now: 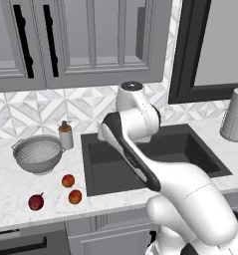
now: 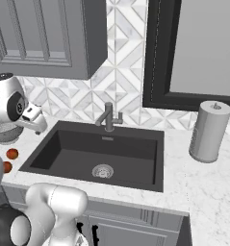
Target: Put the colander in the sink, put the pear, apple, apple in the colander, and turn on the sink faucet and pour water over the colander.
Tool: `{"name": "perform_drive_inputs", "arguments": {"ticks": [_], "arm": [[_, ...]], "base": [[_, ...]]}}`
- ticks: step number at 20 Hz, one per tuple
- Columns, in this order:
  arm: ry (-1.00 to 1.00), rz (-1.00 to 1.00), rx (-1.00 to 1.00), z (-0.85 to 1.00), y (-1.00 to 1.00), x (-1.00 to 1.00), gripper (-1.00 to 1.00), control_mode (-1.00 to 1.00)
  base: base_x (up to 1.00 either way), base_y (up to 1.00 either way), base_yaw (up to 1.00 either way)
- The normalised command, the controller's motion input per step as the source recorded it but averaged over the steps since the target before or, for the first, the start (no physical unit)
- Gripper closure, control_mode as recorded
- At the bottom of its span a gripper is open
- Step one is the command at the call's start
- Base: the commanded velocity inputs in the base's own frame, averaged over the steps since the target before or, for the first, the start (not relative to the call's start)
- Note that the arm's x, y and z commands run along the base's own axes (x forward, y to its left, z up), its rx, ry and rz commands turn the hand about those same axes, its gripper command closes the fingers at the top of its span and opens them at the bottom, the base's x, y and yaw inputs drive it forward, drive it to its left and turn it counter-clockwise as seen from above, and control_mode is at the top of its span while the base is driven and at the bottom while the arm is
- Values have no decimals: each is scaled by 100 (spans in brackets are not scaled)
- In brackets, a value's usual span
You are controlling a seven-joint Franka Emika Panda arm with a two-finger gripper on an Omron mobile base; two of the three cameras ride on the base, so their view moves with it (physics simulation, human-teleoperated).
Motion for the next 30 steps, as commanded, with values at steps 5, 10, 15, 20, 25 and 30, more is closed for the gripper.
{"name": "perform_drive_inputs", "arguments": {"ticks": [5,10,15,20,25,30], "arm": [[0,-24,7,-32,83,13,-100,-100],[-1,-27,14,-17,66,23,-100,-100],[0,-7,6,-10,58,44,-100,-100],[0,2,14,-14,29,49,-100,-100],[2,0,4,-14,40,51,-100,-100],[0,0,-7,-25,50,34,-100,-100]], "base": [[0,0,0],[0,0,0],[0,0,0],[0,0,0],[0,0,0],[0,0,0]]}}
